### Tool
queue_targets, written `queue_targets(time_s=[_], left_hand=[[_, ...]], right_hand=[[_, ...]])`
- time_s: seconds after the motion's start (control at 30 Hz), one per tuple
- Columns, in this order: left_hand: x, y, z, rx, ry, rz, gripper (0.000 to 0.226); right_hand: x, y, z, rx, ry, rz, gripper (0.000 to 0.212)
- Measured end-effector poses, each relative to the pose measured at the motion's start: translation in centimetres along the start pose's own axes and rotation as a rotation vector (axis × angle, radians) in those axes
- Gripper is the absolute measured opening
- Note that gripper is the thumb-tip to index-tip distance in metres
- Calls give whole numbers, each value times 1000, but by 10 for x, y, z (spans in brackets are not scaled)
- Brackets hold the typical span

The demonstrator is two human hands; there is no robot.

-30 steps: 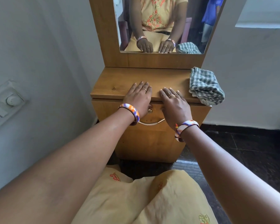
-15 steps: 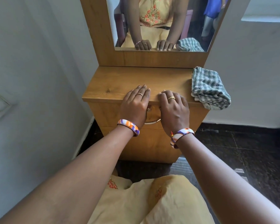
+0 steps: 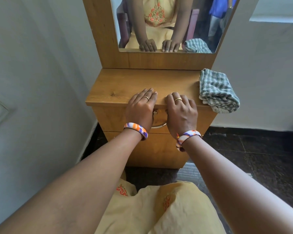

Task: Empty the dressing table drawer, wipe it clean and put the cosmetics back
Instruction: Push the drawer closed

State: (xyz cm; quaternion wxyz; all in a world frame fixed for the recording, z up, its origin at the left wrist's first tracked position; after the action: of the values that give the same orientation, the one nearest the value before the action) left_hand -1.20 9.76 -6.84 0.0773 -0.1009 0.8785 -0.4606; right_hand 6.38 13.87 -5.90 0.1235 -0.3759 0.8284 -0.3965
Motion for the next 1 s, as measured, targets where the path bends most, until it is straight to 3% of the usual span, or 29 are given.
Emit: queue_targets(time_s=[0.33, 1.0], left_hand=[[-2, 6, -6, 144, -23, -109, 48], [-2, -1, -3, 37, 19, -42, 50]], right_hand=[[3, -4, -1, -1, 11, 1, 34], [-1, 6, 0, 47, -28, 11, 33]])
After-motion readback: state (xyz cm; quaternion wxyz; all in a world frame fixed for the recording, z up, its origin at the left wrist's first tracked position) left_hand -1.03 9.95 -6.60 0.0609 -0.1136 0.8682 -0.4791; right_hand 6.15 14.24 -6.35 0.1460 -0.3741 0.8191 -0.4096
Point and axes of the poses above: each hand's wrist, its own z-axis away from the middle knuckle, its own y-axis out of the palm, x = y × z, the point moved 10 cm from there along -z, towards the middle knuckle, and after that the axes turned 8 degrees about y, right-handed, at the moved point
